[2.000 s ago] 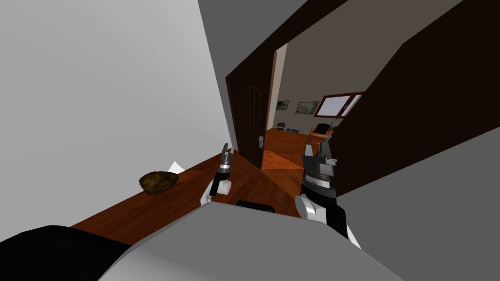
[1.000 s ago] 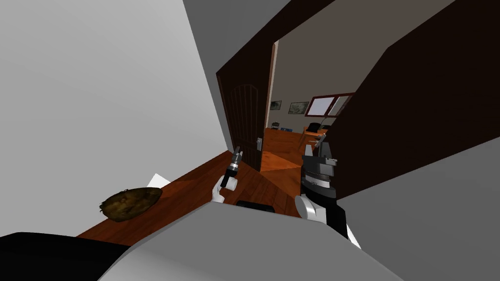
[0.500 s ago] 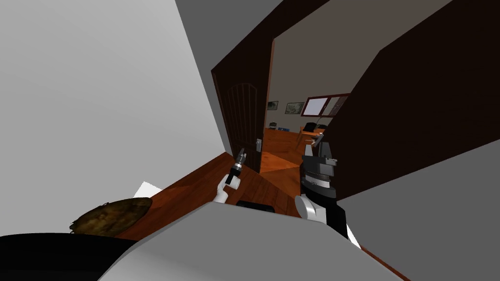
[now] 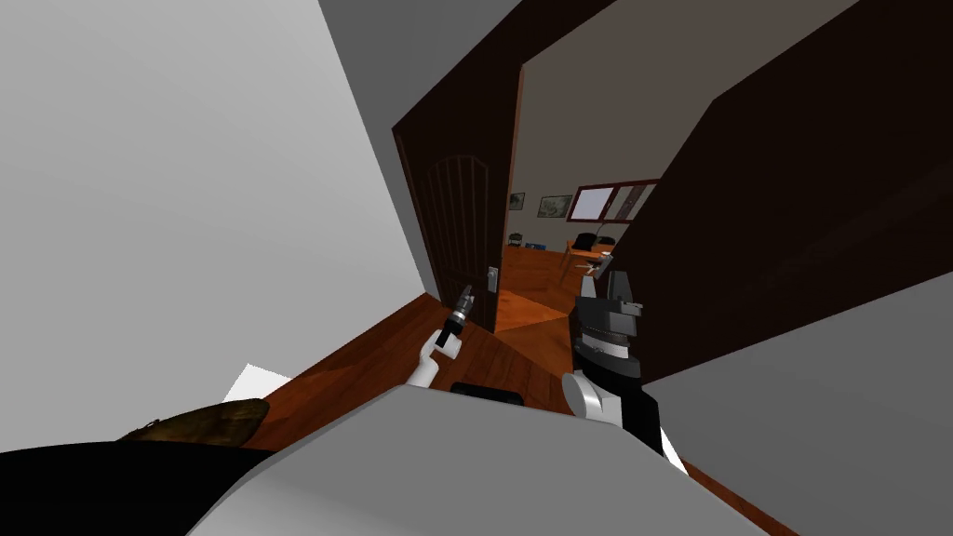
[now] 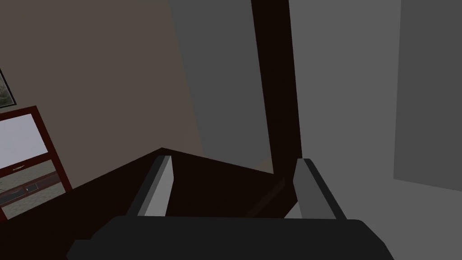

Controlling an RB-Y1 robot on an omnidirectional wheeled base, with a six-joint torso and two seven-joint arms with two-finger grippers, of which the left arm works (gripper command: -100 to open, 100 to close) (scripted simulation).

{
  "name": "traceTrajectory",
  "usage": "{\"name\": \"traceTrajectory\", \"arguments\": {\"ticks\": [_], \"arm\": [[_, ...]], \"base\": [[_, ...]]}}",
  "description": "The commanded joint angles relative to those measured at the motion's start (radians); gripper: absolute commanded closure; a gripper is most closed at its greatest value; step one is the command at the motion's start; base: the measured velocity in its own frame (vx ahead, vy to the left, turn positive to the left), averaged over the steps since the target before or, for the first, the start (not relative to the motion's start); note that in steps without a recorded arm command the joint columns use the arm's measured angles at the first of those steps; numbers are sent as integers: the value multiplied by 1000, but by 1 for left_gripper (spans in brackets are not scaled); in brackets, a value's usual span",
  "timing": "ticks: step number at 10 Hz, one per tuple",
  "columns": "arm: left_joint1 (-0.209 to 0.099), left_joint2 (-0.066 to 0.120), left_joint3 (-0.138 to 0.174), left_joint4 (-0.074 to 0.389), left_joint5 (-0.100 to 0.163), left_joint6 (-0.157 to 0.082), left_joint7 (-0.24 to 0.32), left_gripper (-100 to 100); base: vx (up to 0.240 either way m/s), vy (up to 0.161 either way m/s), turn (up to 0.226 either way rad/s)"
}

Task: Push the door open

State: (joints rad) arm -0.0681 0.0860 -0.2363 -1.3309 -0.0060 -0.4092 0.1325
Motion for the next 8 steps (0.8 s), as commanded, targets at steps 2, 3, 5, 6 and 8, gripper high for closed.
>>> {"name": "traceTrajectory", "arguments": {"ticks": [2, 3, 5, 6, 8], "arm": [[-38, -5, -19, 69, -3, 15, 4, -100], [-52, -6, -26, 93, -4, 21, 6, -100], [-90, -8, -43, 158, -6, 36, 12, -100], [-90, -8, -43, 158, -6, 36, 12, -100], [-111, -10, -53, 193, -8, 45, 15, -100]], "base": [[76, 75, -88], [83, 65, -92], [106, 81, -109], [81, 63, -18], [49, 55, -44]]}}
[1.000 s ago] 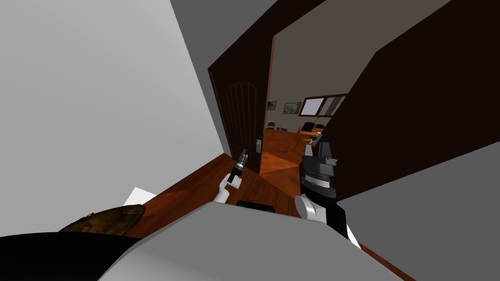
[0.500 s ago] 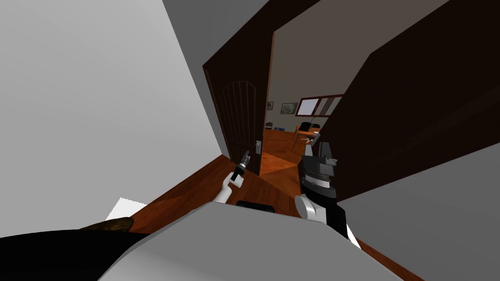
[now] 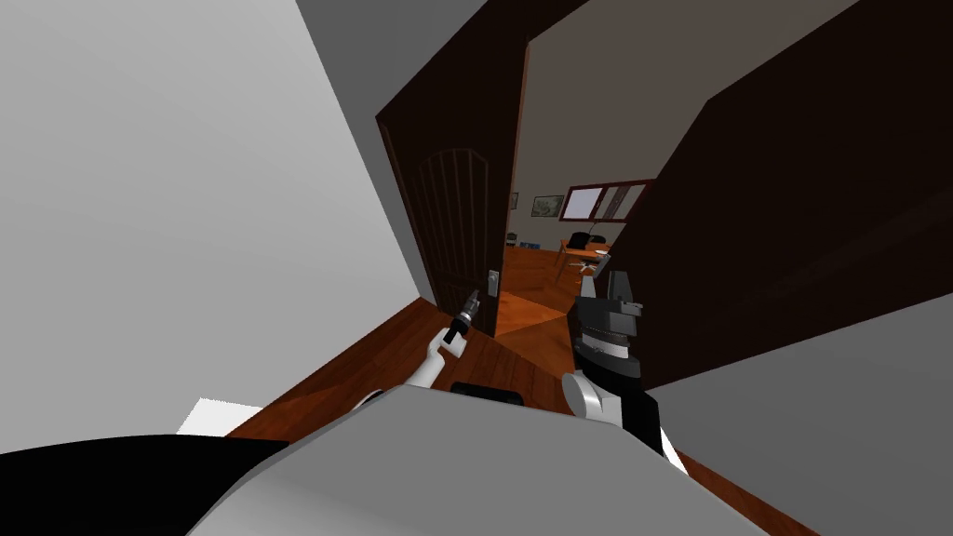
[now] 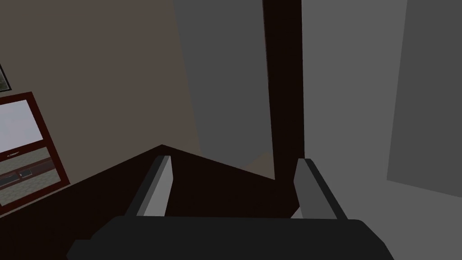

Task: Push the door open

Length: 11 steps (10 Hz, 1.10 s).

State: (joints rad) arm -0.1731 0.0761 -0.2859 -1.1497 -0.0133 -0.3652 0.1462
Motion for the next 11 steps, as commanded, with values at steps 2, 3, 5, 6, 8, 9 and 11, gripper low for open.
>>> {"name": "traceTrajectory", "arguments": {"ticks": [2, 3, 5, 6, 8, 9, 11], "arm": [[-33, -3, -15, 58, -2, 12, 5, -100], [-40, -4, -18, 70, -2, 15, 6, -100], [-62, -8, -29, 107, -3, 24, 10, -100], [-57, -6, -25, 99, -3, 19, 10, -100], [-62, -3, -20, 107, -2, 18, 7, -100], [-64, -3, -17, 111, -2, 17, 6, -100], [-67, -4, -11, 117, -1, 16, 4, -100]], "base": [[75, 59, -77], [82, 75, -70], [76, 80, -57], [32, 32, -14], [132, -36, -25], [172, -82, -22], [175, -76, -19]]}}
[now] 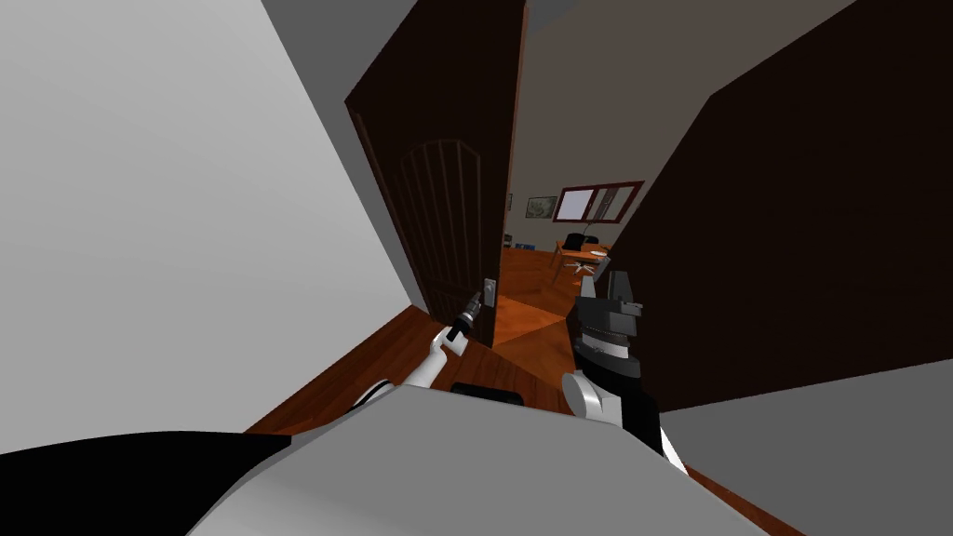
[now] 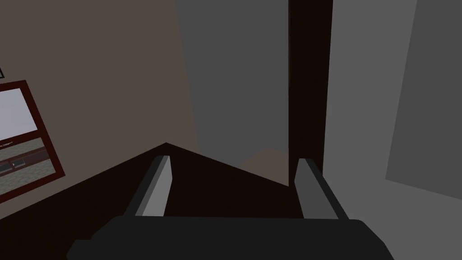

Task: Push the door open

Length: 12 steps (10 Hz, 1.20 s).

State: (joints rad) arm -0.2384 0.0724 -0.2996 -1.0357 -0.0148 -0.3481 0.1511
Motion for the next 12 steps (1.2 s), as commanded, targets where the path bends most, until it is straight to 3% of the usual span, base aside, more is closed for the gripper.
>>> {"name": "traceTrajectory", "arguments": {"ticks": [1, 6, 7, 12], "arm": [[-4, -2, 6, 8, 1, -2, -2, -100], [-11, -12, 18, 22, 2, -6, -7, -100], [-11, -12, 18, 22, 2, -6, -7, 100], [-11, -12, 18, 22, 2, -6, -7, 100]], "base": [[193, -75, -36], [178, -71, -23], [-9, 5, 6], [-16, 7, -1]]}}
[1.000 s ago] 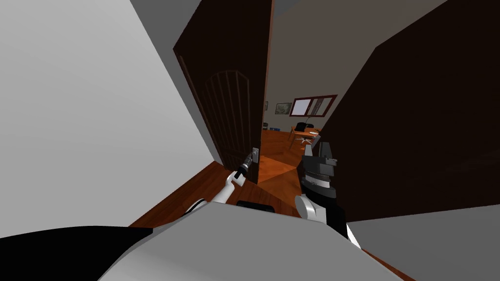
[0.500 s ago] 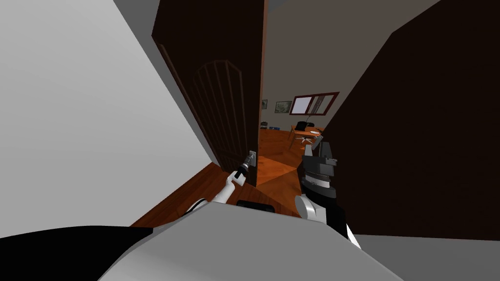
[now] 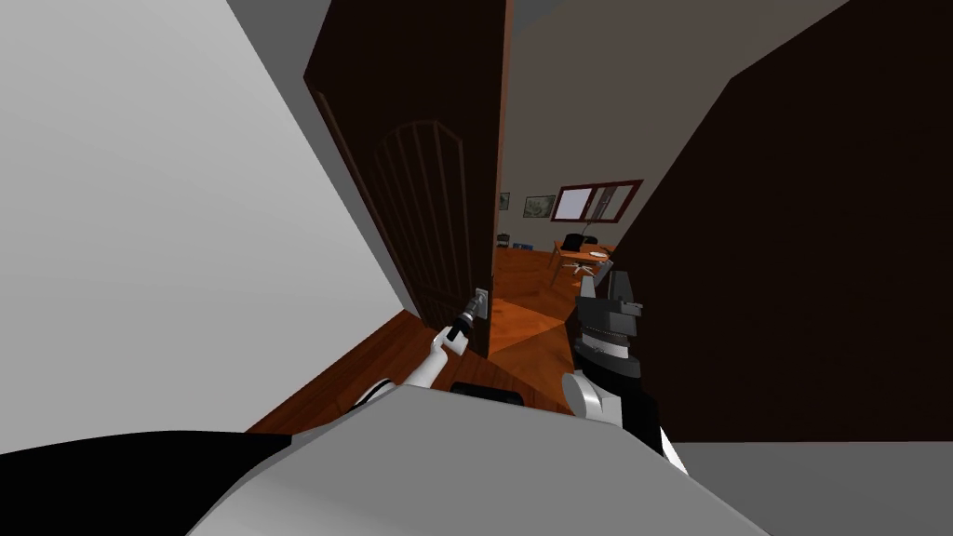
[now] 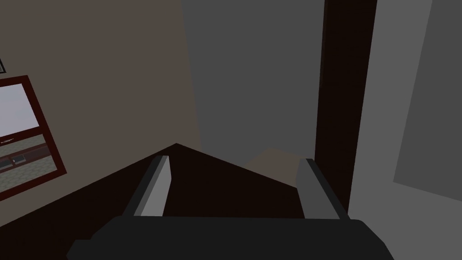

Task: Push the door open

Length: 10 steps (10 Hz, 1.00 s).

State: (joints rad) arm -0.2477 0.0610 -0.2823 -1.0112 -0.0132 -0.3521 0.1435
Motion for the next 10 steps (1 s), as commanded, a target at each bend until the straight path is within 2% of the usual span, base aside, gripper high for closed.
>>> {"name": "traceTrajectory", "arguments": {"ticks": [1, 6, 10], "arm": [[-1, 4, 11, 2, 2, 0, -3, 100], [-5, 13, 46, 10, 7, -1, -13, 100], [-10, 22, 98, 22, 15, -3, -28, 100]], "base": [[56, -49, 22], [143, -92, 38], [163, -139, 61]]}}
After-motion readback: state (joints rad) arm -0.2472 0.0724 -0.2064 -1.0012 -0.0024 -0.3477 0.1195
